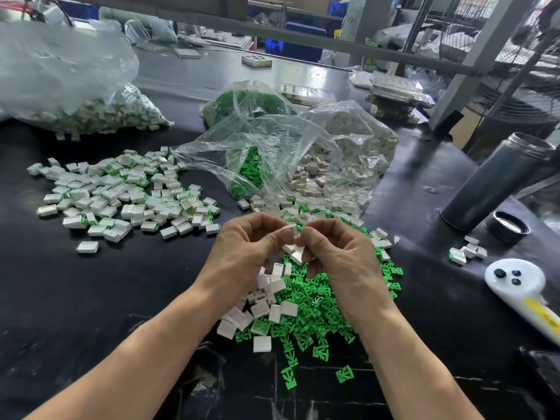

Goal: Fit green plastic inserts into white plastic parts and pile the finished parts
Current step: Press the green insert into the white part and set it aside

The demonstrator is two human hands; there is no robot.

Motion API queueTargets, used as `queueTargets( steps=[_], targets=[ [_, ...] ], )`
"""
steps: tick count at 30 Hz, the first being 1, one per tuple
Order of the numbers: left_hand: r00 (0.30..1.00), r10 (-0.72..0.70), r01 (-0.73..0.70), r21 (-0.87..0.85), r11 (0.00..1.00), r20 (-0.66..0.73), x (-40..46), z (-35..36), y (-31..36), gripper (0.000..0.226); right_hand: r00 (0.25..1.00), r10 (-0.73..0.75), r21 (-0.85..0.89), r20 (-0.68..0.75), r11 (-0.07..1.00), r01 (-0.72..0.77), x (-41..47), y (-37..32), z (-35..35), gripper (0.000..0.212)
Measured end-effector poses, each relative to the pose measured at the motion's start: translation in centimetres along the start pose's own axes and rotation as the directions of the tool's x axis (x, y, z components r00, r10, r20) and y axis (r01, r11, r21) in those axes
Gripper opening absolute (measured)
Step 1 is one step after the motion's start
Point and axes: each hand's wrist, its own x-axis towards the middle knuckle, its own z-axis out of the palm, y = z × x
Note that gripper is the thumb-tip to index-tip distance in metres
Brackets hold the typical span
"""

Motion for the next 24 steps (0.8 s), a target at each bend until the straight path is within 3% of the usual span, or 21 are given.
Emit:
queueTargets(
  steps=[4, 8, 24],
  targets=[
    [1.0, 0.0, 0.0, 0.01, 1.0, -0.007, -0.01, -0.03, 0.14, 0.02, 1.0, 0.004, 0.044, 0.003, 0.999, -0.004, -0.04, -0.24, 0.22, 0.018],
    [1.0, -0.004, 0.004, 0.027, 1.0, 0.015, -0.01, 0.09, 0.05, 0.019, 1.0, 0.002, 0.045, 0.018, 0.999, -0.003, -0.19, -0.17, 0.43, 0.013],
    [1.0, 0.011, -0.012, 0.06, 0.998, 0.027, -0.41, 0.28, 0.71, 0.007, 1.0, 0.013, -0.095, 0.002, 0.995, -0.013, -0.08, -0.21, -0.17, 0.01]
  ],
)
